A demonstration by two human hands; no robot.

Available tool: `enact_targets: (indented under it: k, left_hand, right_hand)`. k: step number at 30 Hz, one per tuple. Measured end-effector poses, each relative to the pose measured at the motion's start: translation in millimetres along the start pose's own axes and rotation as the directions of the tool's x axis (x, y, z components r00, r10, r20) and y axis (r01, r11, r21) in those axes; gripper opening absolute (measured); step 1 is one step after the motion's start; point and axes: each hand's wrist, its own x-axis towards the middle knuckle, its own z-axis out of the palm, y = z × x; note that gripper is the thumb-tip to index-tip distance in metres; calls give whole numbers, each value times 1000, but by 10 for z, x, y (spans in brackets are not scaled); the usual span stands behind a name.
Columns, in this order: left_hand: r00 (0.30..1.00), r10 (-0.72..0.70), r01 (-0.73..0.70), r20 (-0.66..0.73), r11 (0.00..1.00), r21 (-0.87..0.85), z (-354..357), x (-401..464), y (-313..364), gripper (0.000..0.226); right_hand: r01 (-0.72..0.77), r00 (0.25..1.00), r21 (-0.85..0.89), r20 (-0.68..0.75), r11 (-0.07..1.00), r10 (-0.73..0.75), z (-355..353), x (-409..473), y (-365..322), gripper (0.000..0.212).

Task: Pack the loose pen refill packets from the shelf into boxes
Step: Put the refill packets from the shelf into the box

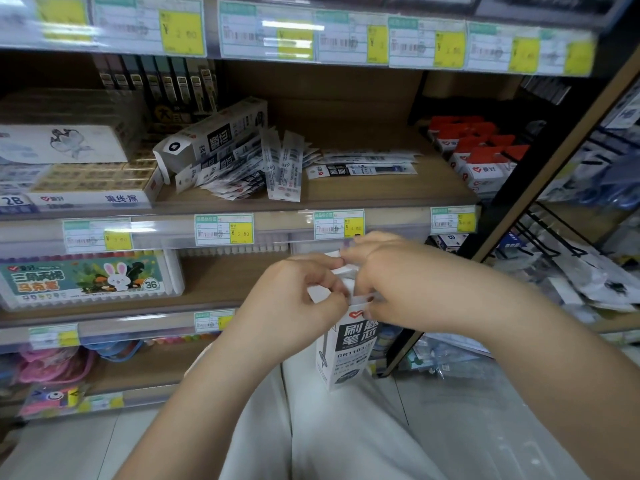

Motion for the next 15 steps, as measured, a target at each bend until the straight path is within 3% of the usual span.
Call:
enact_targets:
  k: [7,15]
  left_hand:
    - [1000,17,-17,10,1000,8,4,8,9,16]
    - [1000,-20,20,-5,999,28,-17,21,-7,23]
  right_hand:
    - [-55,998,-26,34,998,56,36,42,-45,9]
    - [-60,995,26,86,998,57,89,70,4,32]
